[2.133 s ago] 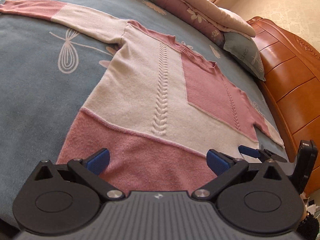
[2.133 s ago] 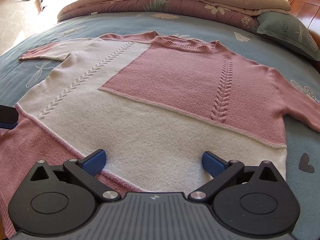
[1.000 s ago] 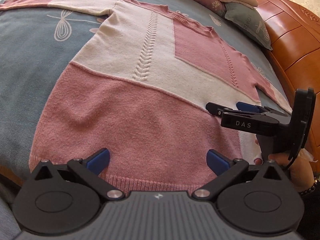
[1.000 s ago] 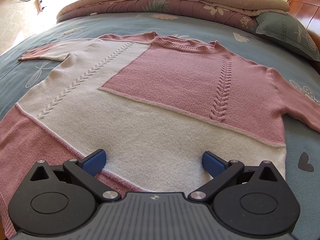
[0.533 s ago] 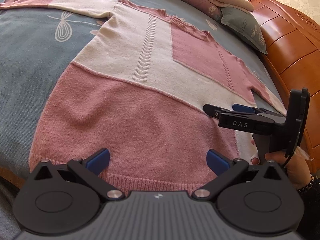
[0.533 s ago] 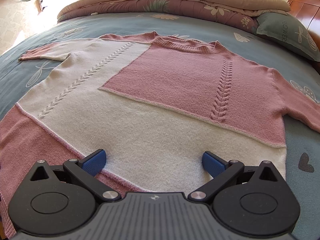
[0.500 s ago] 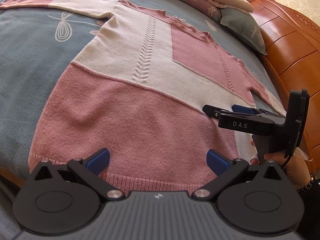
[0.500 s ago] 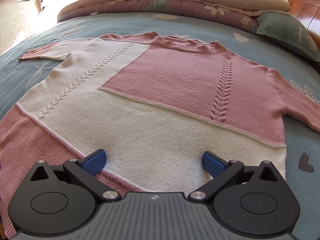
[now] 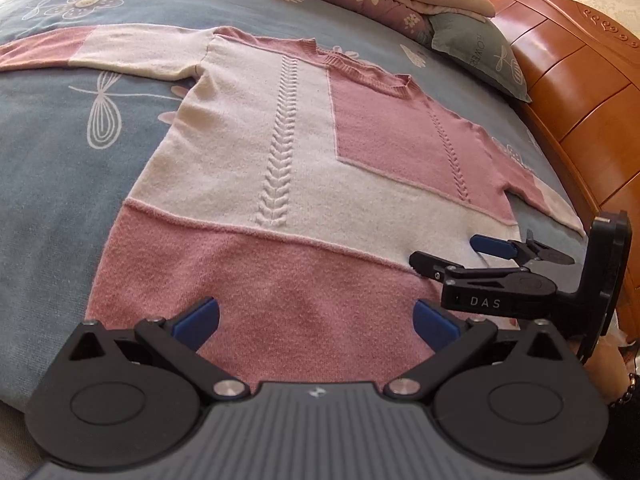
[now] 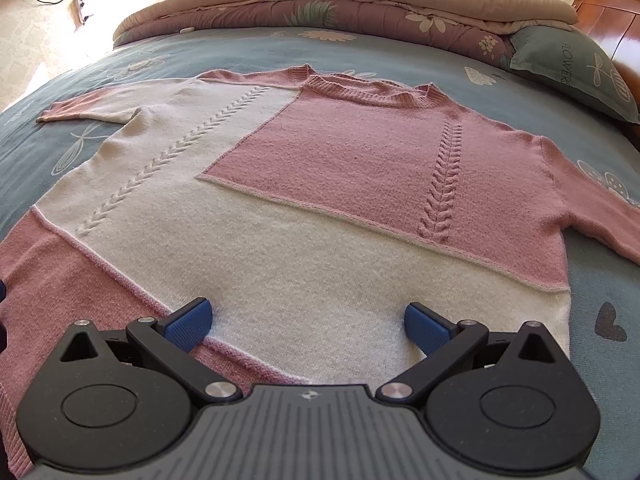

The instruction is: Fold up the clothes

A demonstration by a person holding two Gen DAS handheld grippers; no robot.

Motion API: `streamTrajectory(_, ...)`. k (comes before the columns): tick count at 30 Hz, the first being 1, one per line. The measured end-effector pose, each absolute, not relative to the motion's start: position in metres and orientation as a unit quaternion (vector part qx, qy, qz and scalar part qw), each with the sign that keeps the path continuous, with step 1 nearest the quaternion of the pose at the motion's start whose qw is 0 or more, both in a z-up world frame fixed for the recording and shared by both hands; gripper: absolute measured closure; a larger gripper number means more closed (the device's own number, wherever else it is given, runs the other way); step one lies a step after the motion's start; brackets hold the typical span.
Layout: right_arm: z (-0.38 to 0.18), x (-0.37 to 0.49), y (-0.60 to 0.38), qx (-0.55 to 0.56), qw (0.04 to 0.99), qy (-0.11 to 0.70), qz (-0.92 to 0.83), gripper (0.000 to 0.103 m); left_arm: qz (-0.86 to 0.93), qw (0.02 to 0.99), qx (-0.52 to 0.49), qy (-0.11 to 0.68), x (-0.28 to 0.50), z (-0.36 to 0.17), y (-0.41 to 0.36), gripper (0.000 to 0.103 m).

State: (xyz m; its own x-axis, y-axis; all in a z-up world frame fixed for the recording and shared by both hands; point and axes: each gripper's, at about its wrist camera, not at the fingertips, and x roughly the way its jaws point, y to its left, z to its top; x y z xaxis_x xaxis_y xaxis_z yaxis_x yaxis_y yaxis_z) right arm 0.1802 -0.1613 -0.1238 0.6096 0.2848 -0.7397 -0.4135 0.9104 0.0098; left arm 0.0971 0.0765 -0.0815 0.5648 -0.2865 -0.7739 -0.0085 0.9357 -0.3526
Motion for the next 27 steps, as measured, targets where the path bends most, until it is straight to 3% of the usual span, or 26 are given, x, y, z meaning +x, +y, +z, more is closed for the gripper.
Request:
streamTrajectory(15,-0.123,0.180,-0.162,-0.086,0.893,0.397,0.196,0.000,-0.099,0.853,-0.155,0.488,0.158,-0.101,0.062,0.001)
streamTrajectory(27,-0.122,0.176,-0.161,-0.092,0.893,0.394,0.195,0.000,-0.113,0.857,-0.171,0.473,0.188,-0.074,0.091,0.001)
